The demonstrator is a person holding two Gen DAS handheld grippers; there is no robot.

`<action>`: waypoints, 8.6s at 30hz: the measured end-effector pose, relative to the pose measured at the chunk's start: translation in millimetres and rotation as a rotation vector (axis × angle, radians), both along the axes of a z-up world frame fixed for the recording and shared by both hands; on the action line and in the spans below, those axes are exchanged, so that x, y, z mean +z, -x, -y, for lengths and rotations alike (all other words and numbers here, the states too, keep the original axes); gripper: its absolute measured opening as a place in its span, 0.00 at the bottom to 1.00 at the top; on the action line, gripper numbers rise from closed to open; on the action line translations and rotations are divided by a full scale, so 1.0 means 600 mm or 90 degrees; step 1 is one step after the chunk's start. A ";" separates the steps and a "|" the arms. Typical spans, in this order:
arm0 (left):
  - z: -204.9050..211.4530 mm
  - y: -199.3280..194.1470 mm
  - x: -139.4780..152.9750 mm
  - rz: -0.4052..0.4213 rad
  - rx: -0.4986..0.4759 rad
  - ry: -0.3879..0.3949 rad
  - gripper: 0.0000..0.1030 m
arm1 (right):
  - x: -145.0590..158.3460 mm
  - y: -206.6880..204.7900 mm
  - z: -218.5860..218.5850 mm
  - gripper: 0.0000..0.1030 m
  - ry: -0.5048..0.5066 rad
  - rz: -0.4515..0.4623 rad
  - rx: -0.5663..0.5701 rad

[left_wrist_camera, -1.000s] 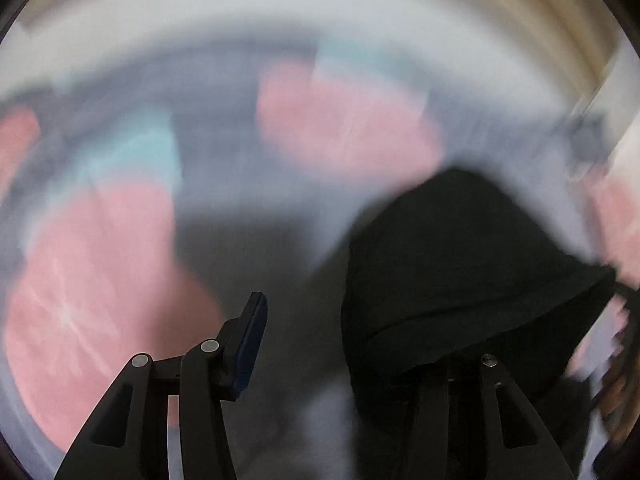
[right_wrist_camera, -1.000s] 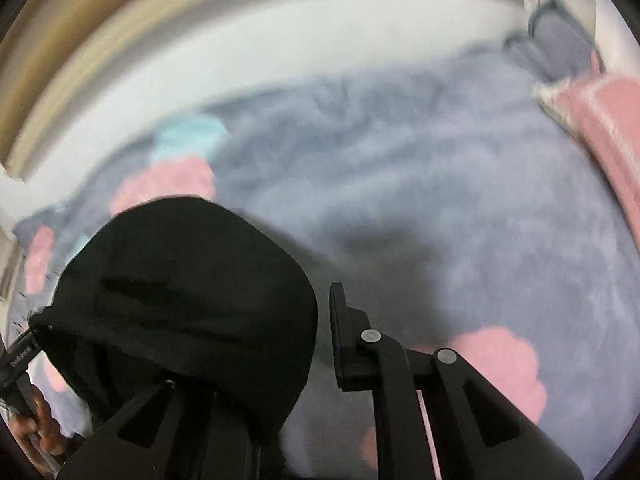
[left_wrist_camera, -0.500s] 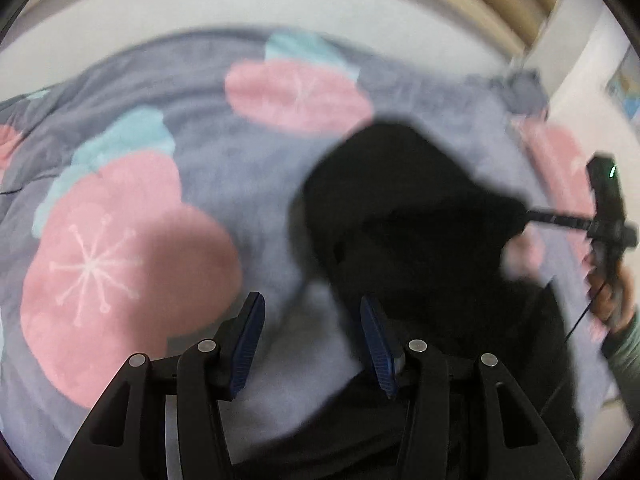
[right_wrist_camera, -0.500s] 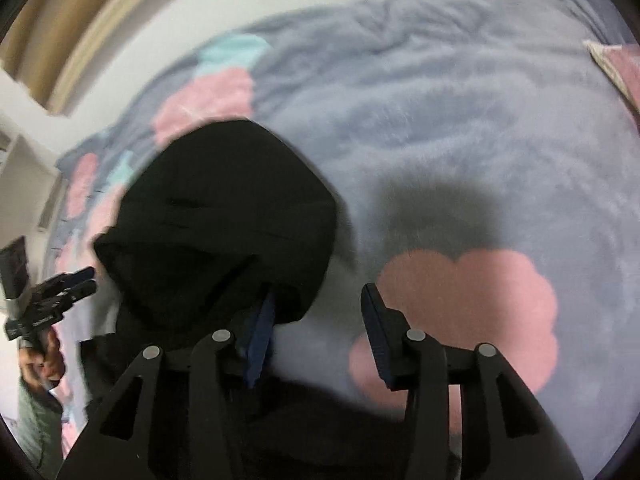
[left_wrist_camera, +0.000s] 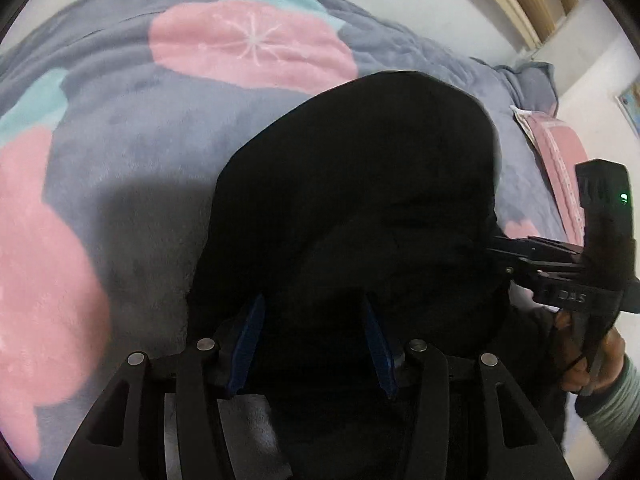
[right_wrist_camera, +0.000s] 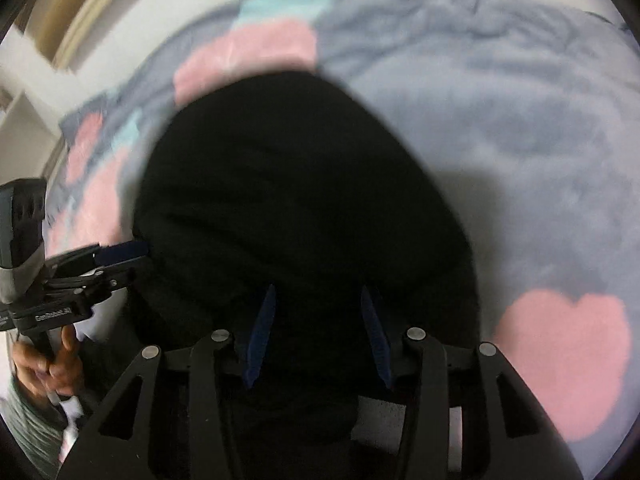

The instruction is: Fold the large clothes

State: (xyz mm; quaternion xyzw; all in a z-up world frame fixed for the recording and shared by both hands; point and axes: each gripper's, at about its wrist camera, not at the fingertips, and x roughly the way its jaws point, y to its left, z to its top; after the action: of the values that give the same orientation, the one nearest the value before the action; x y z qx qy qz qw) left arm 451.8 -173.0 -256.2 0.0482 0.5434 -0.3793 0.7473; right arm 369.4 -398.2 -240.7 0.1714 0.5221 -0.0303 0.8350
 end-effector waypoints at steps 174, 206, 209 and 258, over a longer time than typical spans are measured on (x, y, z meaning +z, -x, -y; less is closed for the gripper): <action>-0.736 0.876 0.060 -0.204 0.384 -0.005 0.45 | 0.084 0.863 -0.289 0.66 0.034 -0.125 -0.130; -0.625 0.941 0.002 -0.335 0.218 0.067 0.47 | 0.034 1.062 -0.204 0.67 -0.084 -0.225 -0.216; -0.615 0.937 0.027 -0.307 0.212 0.082 0.36 | 0.028 1.057 -0.224 0.56 -0.115 -0.213 -0.193; -0.545 0.541 0.289 -0.114 0.273 0.307 0.16 | 0.364 0.659 -0.076 0.20 -0.063 0.156 -0.146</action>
State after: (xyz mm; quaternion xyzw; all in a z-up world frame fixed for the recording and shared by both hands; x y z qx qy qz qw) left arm 126.9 153.9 -82.9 -0.2788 0.4995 -0.3341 0.7491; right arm -26.3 -352.8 -22.4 0.2733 0.3942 -0.0786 0.8739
